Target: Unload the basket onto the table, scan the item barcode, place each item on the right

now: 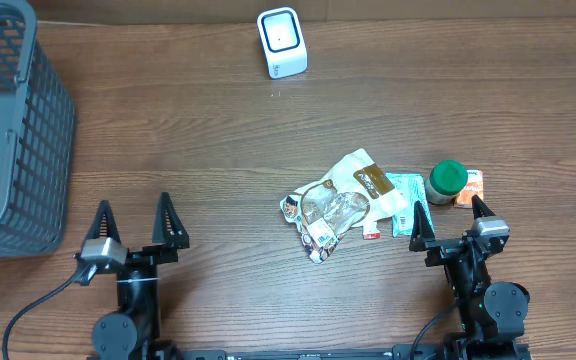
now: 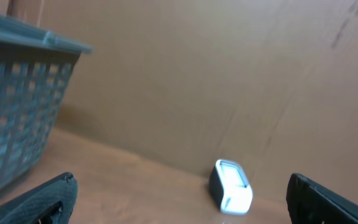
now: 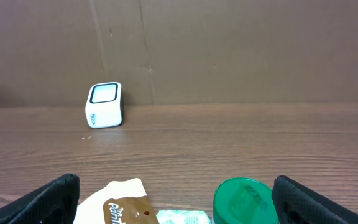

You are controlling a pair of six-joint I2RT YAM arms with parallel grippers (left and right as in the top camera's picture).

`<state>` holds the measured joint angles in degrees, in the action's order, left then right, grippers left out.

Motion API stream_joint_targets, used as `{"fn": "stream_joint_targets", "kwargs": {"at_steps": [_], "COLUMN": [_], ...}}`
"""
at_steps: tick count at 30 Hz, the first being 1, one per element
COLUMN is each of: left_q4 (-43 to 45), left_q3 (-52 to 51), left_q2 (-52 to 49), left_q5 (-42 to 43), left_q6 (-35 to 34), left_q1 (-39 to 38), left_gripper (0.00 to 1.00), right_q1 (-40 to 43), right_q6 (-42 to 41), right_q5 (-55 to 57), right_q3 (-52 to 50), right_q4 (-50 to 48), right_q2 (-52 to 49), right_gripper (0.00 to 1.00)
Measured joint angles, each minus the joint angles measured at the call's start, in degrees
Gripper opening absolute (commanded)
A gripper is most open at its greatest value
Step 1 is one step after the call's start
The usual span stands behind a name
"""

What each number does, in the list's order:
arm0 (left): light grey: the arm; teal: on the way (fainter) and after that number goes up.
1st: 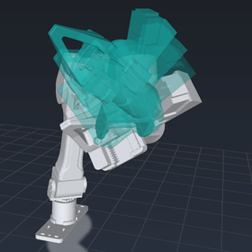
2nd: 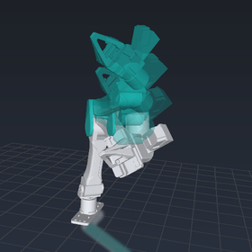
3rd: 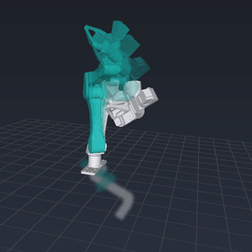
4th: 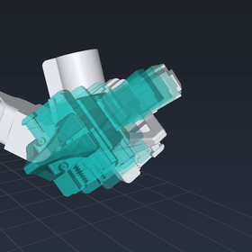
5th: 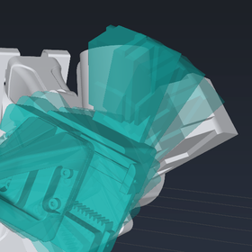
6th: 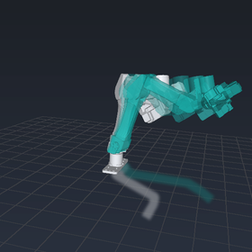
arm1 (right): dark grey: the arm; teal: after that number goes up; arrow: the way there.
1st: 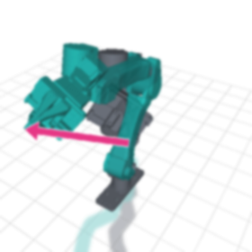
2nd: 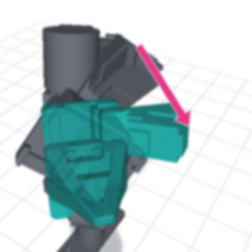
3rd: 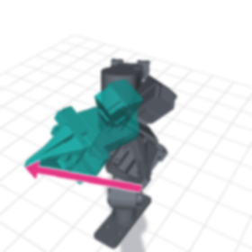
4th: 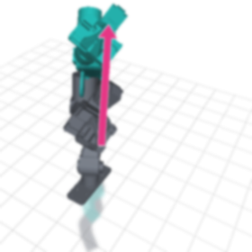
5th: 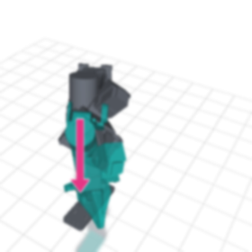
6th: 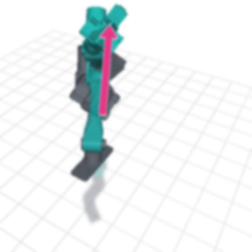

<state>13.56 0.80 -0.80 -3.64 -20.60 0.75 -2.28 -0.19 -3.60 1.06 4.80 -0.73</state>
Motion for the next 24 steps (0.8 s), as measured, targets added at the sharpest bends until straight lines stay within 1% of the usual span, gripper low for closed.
{"fn": "stream_joint_targets", "kwargs": {"at_steps": [4, 9, 12, 15, 24], "left_q4": [-8.92, -17.49, -17.92, -17.94, -17.94], "left_q3": [-0.31, -0.31, -0.31, -0.31, -0.31], "left_q2": [0.04, 0.04, 0.07, 0.07, 0.04], "left_q5": [0.0, 0.04, 0.87, 1.44, 1.7], "left_q6": [1.77, 5.92, 10.43, 13.44, 16.35], "left_q1": [0.0, 0.0, 0.0, 0.0, 0.0], "left_gripper": [1.0, 1.0, 1.0, 1.0, 1.0], "right_q1": [0.0, 0.0, 0.0, 0.0, 0.0], "right_q6": [0.02, 0.0, 0.0, 0.02, 0.0], "right_q5": [0.0, 0.0, 0.0, -0.02, 0.0], "right_q3": [0.0, 0.0, 0.0, 0.0, 0.0], "right_q4": [-0.04, -0.04, -0.04, -0.04, -0.02], "right_q2": [0.0, 0.0, 0.0, 0.0, 0.0], "right_gripper": [1.0, 1.0, 1.0, 1.0, 1.0]}}
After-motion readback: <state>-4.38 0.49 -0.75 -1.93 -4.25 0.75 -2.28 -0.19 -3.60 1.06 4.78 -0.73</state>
